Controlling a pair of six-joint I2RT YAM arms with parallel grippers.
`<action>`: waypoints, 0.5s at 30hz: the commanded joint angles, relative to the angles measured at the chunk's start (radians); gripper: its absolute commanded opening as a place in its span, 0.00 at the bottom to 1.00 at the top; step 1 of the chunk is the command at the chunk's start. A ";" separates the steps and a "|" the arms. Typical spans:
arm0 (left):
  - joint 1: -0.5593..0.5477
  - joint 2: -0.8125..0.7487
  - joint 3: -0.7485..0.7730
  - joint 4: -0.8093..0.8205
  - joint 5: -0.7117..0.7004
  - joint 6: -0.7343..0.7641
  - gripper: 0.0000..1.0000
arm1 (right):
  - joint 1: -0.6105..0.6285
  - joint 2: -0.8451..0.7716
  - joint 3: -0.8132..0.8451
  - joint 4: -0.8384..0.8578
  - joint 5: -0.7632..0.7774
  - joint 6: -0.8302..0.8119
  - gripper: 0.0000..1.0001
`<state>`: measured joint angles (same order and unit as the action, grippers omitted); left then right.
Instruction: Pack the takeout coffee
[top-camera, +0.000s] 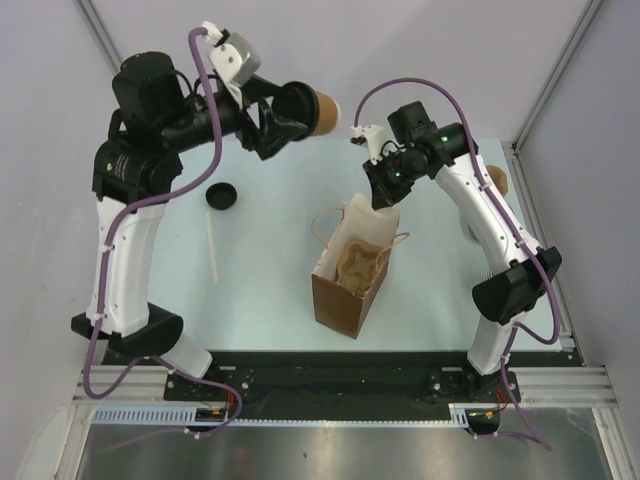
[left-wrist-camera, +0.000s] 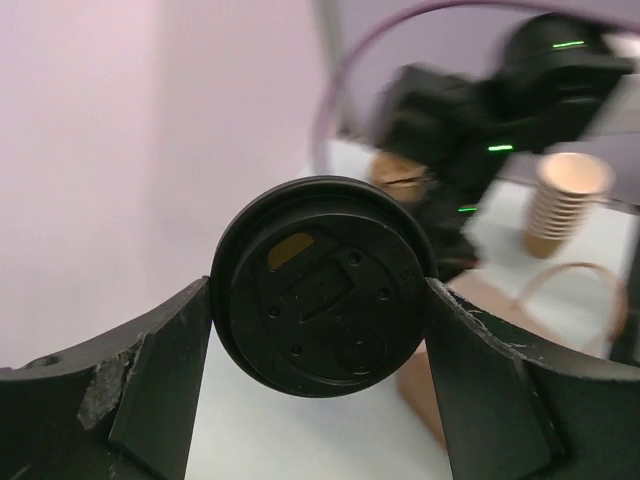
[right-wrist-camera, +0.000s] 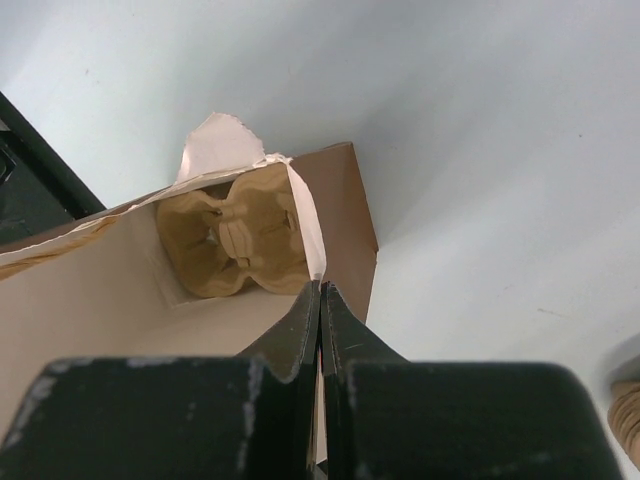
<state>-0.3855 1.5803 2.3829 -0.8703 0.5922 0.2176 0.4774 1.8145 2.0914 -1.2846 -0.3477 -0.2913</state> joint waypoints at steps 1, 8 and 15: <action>-0.136 -0.035 -0.043 -0.088 0.084 0.011 0.00 | -0.010 0.000 0.042 0.008 0.001 0.023 0.00; -0.357 -0.048 -0.220 -0.157 -0.035 0.081 0.00 | -0.022 0.000 0.035 0.013 -0.010 0.047 0.00; -0.437 -0.017 -0.309 -0.205 -0.152 0.124 0.00 | -0.025 0.000 0.035 0.014 -0.036 0.073 0.00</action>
<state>-0.7937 1.5623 2.0872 -1.0306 0.5098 0.2779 0.4580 1.8210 2.0987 -1.2846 -0.3569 -0.2504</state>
